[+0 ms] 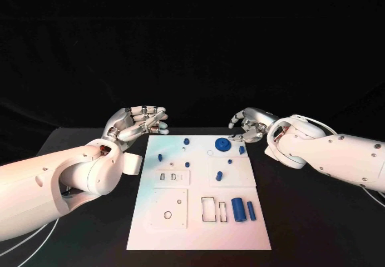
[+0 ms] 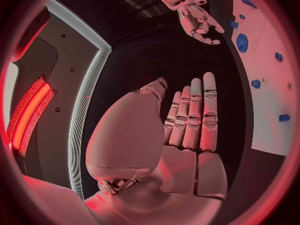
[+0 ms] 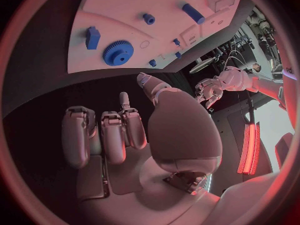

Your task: Assemble the parts on the task board

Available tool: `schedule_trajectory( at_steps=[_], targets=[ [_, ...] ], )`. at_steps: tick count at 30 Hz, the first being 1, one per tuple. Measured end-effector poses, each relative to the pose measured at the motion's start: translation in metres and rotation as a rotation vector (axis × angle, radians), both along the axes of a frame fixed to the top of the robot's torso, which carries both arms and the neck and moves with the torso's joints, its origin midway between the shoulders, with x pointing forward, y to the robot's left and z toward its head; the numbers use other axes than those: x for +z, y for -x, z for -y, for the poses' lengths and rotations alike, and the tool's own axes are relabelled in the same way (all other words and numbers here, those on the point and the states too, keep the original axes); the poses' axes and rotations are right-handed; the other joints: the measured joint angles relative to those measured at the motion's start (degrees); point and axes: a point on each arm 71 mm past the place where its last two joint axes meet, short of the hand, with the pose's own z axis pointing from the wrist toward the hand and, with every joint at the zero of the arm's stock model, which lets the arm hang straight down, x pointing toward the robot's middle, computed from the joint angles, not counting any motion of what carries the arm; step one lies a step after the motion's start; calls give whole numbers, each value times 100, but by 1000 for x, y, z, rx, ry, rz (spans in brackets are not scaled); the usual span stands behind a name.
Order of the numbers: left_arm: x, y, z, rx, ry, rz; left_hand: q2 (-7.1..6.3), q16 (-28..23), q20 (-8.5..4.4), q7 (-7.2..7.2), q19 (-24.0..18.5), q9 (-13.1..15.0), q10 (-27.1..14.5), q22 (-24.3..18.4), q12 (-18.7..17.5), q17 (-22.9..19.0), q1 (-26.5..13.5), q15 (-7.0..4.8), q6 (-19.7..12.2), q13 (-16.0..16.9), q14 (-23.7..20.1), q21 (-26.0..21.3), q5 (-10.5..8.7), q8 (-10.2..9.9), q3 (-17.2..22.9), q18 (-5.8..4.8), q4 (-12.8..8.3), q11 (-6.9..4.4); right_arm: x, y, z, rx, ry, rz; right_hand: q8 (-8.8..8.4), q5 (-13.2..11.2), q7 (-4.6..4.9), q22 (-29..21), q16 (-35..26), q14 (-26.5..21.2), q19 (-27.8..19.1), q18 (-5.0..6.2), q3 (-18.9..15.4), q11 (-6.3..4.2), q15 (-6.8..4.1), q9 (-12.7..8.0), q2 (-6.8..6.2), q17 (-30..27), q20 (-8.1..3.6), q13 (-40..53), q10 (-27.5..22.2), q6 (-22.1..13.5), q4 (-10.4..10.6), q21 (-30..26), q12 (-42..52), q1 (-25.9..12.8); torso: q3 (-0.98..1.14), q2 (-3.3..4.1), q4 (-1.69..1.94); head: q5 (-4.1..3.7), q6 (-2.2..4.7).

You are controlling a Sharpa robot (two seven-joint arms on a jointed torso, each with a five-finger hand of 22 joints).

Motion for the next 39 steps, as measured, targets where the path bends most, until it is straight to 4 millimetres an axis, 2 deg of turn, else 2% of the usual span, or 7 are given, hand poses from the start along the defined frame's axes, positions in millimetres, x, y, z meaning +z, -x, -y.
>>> schedule_trajectory(
  at_steps=[3, 5, 11, 15, 27, 37, 39],
  targets=[
    [0, 0, 0, 0, 0, 0, 0, 0, 0, 0, 0, 0, 0, 0, 0, 5, 0, 0, 0, 0, 0, 0, 0, 0, 0, 0, 0, 0, -3, -3, 3, -11, -2, -35, 82, 0, 45, 12, 45, 0, 29, -3, -27, 15, 41, 54, 0, 0, 29, 13, 34, -162, 27, 210, 273, 0, 8, -2, -3, 4, -8],
    [0, -1, -1, 0, 0, 0, 0, 0, 0, 0, 0, 0, 0, 0, 0, 5, 0, 0, 0, 0, 0, 0, 0, 0, 0, 0, 0, 0, -6, -5, 4, -17, 0, -51, 86, 0, 71, 12, 58, -1, 29, -90, -31, 16, 41, 65, 0, 0, 30, 14, 34, -194, 31, 285, 325, 0, 8, -3, -2, 4, -13],
    [0, -1, 0, -2, 0, 0, 0, 0, 0, 0, 0, -1, 0, -1, 0, 5, 0, 0, 0, -1, 0, 0, 0, 0, 0, 0, 0, 0, -19, -9, -3, -22, 11, -91, 86, 0, 93, 12, 58, 1, 28, -90, -52, 35, 82, 71, 0, -1, 30, 14, 54, -324, 52, 340, 399, 0, 8, 2, 5, -4, -28],
    [0, -1, 1, -4, 1, -1, 0, 0, 0, 0, 0, -1, 21, -1, 0, 11, 0, 0, 0, -1, 0, 0, 0, 0, 0, 0, 0, 21, -28, -11, -7, -32, 22, -108, 86, -47, 124, 12, 58, 10, 25, -91, -55, 58, 93, 71, 1, -1, 74, 13, 32, -411, 55, 354, 399, 2, 4, 5, 9, -4, -44],
    [0, -1, 1, -6, 1, -1, 0, 0, 0, 0, 0, -2, 21, -1, 0, 11, 0, 0, 0, -1, 0, 0, 0, 0, 0, 0, 0, 21, -43, -16, -17, -50, 46, -130, 86, -75, 135, 11, 58, 0, 25, -91, -86, 77, 123, 70, 30, -2, 74, 12, 52, -483, 56, 362, 399, 31, 0, 7, 2, 27, -93],
    [-1, -1, 2, -8, 2, -2, 0, 0, 0, 0, 0, -2, 21, -2, 0, 10, 0, 0, 0, -1, 0, 0, 0, 0, 0, 0, 0, 21, -45, -19, -22, -56, 59, -123, 86, -74, 133, 10, 58, 0, 45, -91, -86, 98, 123, 65, 60, -3, 95, 11, 31, -521, 56, 384, 399, 61, 2, 1, 2, 36, -119],
    [-1, -1, 2, -9, 2, -2, 0, 0, 0, 0, 0, -2, 20, -2, 0, 19, 0, 0, 0, -1, 0, 0, 0, 0, 0, 0, 0, 21, -45, -20, -25, -52, 61, -121, 86, -74, 132, 10, 58, 0, 45, -91, -86, 98, 123, 65, 98, -3, 95, 11, 31, -521, 56, 419, 399, 99, 4, 1, 2, 36, -131]
  ],
)
